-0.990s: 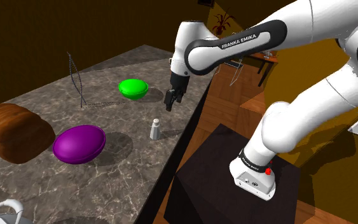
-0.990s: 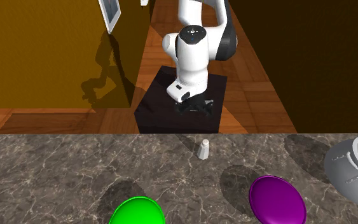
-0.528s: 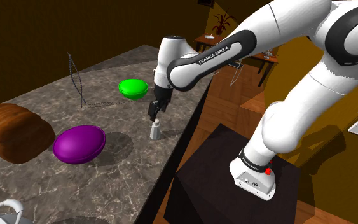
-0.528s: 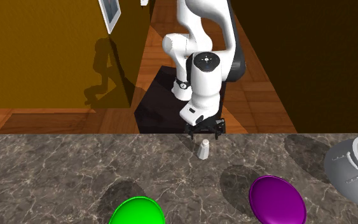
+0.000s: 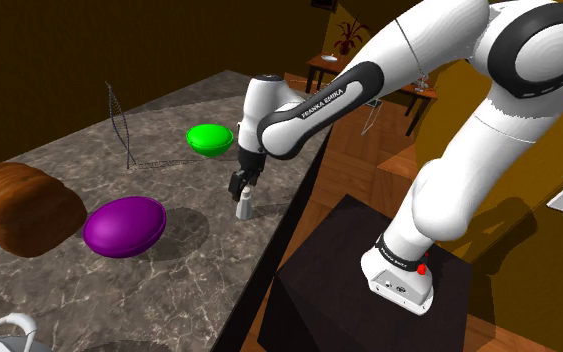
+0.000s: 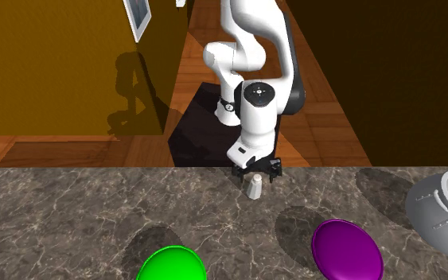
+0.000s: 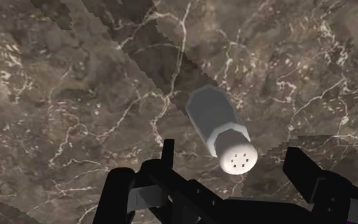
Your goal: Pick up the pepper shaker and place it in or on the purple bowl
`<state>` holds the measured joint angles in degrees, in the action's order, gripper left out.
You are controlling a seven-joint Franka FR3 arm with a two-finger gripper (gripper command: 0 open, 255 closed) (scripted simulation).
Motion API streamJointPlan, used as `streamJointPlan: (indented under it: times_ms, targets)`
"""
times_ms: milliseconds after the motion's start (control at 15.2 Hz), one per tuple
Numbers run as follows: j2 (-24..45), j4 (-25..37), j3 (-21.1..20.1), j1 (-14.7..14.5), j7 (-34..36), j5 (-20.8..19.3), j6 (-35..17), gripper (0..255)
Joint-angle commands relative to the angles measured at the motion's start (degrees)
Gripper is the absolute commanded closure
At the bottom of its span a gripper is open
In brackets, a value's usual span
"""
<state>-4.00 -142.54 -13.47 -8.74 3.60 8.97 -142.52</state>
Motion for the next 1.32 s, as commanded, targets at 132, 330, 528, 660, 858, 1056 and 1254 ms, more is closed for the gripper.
streamJointPlan:
  times_ms: [132, 330, 528, 660, 858, 1056, 1254]
  targets:
    - [0.5, -0.1, 0.0, 0.0, 0.0, -0.1, -0.7, 0]
    - [0.5, -0.1, 0.0, 0.0, 0.0, -0.1, -0.7, 0]
    - [0.5, -0.1, 0.0, 0.0, 0.0, -0.1, -0.7, 255]
    - [0.5, -0.1, 0.0, 0.0, 0.0, -0.1, -0.7, 255]
    - [0.5, -0.1, 0.0, 0.0, 0.0, -0.1, -0.7, 255]
    - [0.5, -0.1, 0.0, 0.0, 0.0, -0.1, -0.7, 255]
    - [-1.3, 0.6, 0.1, 0.0, 0.0, 0.1, 1.9, 255]
